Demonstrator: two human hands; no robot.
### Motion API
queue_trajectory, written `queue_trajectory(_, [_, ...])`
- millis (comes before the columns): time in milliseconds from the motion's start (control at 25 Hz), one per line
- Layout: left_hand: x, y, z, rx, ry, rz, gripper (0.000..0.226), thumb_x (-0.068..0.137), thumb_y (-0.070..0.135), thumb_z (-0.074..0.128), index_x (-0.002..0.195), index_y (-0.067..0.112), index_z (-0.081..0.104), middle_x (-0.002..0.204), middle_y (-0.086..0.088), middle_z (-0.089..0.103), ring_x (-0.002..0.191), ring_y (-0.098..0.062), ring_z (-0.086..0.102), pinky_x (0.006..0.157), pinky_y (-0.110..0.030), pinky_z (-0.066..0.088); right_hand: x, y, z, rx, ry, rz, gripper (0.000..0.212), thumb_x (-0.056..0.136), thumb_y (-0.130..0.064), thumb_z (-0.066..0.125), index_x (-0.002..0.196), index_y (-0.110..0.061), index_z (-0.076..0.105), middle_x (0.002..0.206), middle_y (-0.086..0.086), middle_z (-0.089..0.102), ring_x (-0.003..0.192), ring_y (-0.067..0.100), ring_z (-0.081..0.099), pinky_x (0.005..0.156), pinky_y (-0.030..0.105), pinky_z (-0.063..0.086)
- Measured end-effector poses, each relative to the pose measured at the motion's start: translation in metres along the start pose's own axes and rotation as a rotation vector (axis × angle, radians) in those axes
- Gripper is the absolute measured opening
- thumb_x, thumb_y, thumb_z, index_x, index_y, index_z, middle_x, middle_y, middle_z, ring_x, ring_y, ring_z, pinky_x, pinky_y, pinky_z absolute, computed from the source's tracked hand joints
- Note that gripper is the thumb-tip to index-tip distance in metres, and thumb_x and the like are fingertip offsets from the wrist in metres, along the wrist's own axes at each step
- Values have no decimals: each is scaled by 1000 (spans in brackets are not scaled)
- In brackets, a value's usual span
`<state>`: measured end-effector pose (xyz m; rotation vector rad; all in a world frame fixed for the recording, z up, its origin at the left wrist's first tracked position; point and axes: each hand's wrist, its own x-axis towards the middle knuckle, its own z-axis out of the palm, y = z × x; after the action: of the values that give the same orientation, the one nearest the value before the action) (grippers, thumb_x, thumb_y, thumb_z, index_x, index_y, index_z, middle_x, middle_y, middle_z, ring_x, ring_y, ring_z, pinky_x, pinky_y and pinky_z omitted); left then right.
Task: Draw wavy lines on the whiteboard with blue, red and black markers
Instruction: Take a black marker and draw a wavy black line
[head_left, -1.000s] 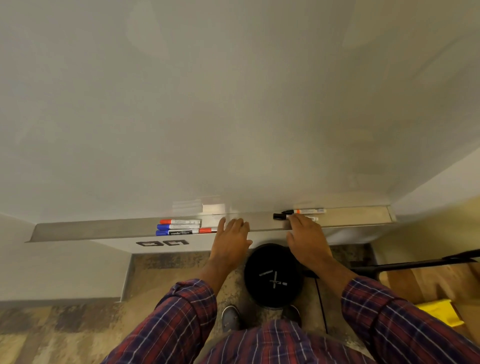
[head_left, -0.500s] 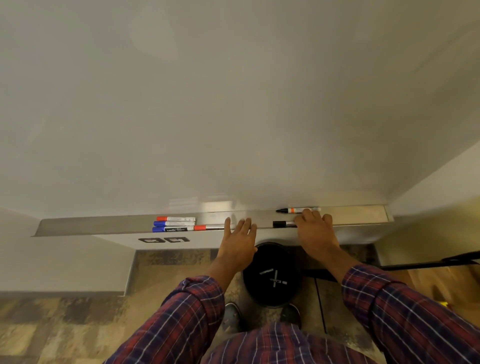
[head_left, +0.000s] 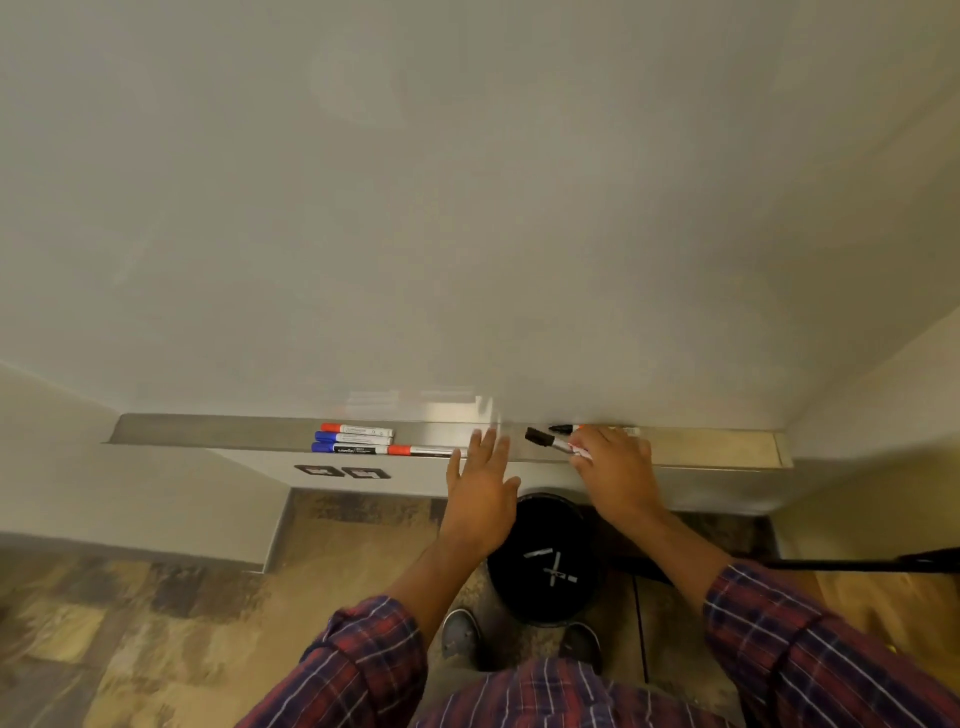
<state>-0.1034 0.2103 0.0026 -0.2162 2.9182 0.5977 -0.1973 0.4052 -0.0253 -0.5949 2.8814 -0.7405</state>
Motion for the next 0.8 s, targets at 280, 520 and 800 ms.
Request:
queue_trajectory(280, [-27,52,-67,-1076,182,-246,35,113,28,47,144,22,62,139,6,70,132,-7,63,116,-40,49,-44,-77,-77,973,-186,212,13,103,-11,59,111,-17,67,95,10,71,68,23,72,60,31,60])
queue_trajectory(520, [-41,70,-101,-1657,-58,-265,42,115,26,36,142,6,60,135,-18,71,131,-33,66,110,-44,54,-55,-119,-102,1364,-412,421,28,108,-18,41,106,-14,69,68,10,56,41,19,40,41,23,26])
queue_trajectory(800, [-50,67,-114,-1934,-263,-138,58,112,42,31,144,2,58,147,-25,60,138,-43,57,119,-51,45,-69,-152,-111,1635,-665,514,45,105,-56,41,95,-17,61,62,2,24,37,11,24,37,18,18])
